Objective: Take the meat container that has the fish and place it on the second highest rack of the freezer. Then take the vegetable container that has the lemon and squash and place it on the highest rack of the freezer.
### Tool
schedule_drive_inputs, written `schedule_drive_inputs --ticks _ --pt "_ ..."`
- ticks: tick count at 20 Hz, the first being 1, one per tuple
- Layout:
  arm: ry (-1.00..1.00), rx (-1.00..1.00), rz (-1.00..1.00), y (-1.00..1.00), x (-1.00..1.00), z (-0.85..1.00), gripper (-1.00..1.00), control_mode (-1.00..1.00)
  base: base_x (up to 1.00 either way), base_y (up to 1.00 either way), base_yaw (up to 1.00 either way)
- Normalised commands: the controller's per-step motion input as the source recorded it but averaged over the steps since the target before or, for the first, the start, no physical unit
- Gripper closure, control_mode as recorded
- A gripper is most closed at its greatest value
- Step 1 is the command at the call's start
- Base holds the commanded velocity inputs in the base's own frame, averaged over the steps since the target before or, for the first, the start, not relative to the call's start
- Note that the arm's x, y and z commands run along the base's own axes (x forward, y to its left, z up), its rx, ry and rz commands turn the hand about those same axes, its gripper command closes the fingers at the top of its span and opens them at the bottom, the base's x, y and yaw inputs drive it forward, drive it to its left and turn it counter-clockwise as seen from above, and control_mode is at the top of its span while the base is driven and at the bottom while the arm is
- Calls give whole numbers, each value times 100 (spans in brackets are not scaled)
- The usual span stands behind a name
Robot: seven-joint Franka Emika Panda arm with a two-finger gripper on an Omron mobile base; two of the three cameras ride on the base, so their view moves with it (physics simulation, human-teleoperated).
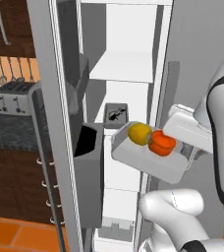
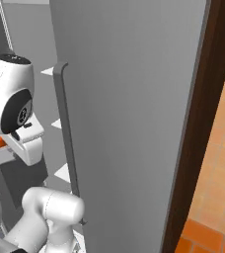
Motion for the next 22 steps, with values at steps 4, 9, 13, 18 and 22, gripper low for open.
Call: schedule_drive_inputs --ticks 4,9,13,18,22 --pt "0 0 0 0 0 0 100 100 26 47 -10" --pt "1 3 -6 4 8 2 100 -100 33 41 -19" --pt "2 15 -36 -26 10 15 100 -100 0 0 0" --pt "-1 7 -44 -13 10 19 100 -100 0 0 0" --pt "-8 0 -54 42 25 31 100 -100 0 0 0"
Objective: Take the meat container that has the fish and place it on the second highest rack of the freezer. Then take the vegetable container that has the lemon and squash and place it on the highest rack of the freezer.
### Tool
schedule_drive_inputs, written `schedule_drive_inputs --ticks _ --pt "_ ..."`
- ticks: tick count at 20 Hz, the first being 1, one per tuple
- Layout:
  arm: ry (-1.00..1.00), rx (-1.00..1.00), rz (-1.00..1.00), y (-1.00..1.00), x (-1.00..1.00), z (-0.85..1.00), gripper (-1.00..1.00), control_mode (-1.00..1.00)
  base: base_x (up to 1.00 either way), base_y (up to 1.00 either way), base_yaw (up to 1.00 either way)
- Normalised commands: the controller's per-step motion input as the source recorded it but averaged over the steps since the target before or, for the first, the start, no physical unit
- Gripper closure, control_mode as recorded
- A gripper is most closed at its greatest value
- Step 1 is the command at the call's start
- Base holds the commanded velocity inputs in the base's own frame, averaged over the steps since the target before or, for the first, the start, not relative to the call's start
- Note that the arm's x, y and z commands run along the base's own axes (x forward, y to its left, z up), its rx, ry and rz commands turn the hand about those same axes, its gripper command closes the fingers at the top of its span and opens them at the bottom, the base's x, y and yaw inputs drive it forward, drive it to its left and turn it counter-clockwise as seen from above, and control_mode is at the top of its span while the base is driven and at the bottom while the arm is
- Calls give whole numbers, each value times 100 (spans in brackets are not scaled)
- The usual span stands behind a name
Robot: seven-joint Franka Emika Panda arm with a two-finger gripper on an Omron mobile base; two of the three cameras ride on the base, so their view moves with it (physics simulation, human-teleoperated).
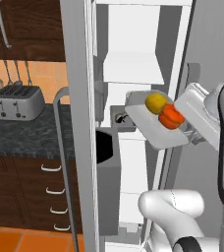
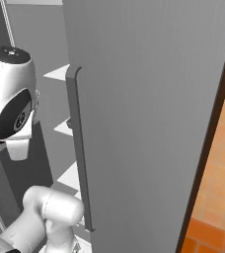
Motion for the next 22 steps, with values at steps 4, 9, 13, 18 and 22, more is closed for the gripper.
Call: schedule_drive_inputs --ticks 4,9,13,18,22 --pt "-2 0 -50 38 76 24 100 -100 0 0 0" --pt "0 0 -29 10 99 11 100 -100 0 0 0" --pt "0 0 -18 4 90 20 100 -100 0 0 0" --pt "0 0 -13 1 93 5 100 -100 0 0 0" --pt "0 -2 -5 0 100 0 100 -100 0 0 0"
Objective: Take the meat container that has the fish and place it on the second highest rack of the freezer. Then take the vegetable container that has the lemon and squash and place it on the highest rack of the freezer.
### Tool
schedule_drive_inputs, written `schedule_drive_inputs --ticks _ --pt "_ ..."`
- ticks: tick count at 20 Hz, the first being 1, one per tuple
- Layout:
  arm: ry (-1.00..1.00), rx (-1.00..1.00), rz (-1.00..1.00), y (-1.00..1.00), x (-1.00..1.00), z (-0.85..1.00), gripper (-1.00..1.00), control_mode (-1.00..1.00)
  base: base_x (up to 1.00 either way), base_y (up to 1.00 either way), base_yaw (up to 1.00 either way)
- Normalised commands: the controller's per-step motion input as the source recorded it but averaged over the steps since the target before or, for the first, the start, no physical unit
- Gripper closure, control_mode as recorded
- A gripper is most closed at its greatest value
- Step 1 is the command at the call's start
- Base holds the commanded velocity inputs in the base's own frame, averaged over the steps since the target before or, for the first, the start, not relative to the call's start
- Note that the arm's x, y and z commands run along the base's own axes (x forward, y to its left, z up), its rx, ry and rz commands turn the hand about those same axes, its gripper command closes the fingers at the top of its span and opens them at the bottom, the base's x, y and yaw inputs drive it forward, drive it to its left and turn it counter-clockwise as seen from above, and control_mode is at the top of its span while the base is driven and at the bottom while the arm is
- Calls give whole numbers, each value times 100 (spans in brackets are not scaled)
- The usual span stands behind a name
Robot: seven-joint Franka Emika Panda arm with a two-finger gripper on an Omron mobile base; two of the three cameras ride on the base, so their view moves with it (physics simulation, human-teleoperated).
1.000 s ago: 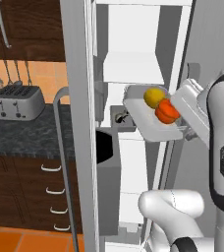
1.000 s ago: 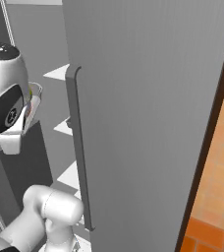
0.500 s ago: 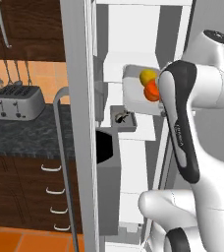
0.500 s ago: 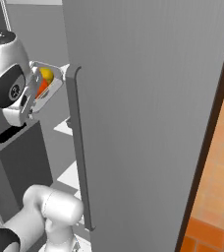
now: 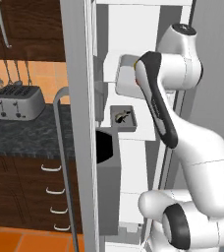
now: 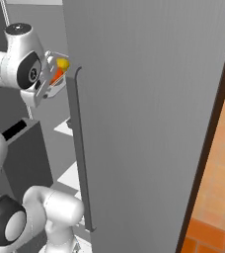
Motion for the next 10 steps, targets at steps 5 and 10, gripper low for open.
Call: schedule_drive_inputs --ticks 5,10 --pt "-1 -3 -2 0 93 0 100 -100 0 0 0" --pt "-5 -5 -2 0 75 0 100 -100 0 0 0"
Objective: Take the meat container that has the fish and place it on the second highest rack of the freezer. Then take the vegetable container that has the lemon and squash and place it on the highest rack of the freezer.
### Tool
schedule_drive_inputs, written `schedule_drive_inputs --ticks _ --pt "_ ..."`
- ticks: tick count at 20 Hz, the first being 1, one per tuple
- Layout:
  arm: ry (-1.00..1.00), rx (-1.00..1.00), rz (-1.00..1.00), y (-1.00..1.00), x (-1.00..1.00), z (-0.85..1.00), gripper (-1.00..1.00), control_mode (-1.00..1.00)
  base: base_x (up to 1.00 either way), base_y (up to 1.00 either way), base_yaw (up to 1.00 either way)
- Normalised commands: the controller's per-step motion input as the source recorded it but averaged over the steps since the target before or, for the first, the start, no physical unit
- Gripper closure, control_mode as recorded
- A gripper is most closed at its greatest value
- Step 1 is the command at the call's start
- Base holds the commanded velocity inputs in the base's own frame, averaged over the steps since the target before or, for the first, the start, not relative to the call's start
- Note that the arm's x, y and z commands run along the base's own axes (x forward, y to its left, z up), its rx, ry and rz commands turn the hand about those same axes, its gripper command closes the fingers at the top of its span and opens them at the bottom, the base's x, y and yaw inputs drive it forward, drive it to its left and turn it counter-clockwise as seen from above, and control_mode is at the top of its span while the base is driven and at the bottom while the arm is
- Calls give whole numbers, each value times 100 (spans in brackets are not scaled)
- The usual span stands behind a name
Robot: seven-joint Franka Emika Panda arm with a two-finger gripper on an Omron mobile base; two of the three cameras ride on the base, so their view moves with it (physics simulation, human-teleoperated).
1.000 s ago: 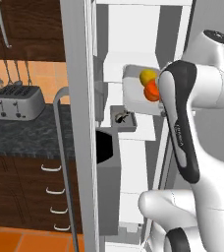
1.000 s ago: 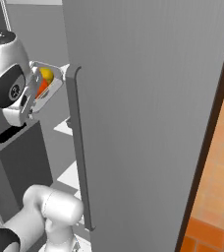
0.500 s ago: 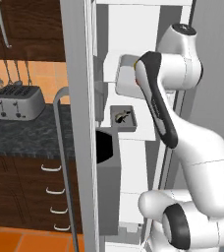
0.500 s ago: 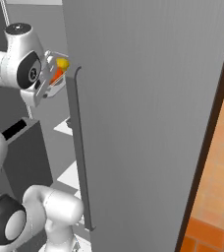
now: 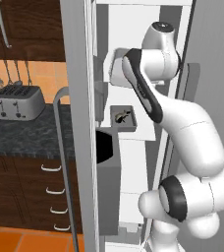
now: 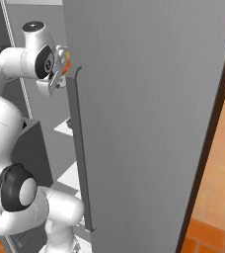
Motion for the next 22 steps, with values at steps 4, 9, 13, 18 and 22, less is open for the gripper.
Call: schedule_drive_inputs --ticks 4,9,13,18,22 --pt "-7 -6 -1 0 75 -3 100 -100 0 0 0" --pt "-5 -6 -3 -4 77 -14 100 -100 0 0 0" --pt "-1 -2 -7 -23 76 -11 100 -100 0 0 0" --pt "-1 -2 -6 -24 65 -3 100 -100 0 0 0" --pt "-5 -5 -1 -18 16 -10 -100 -100 0 0 0"
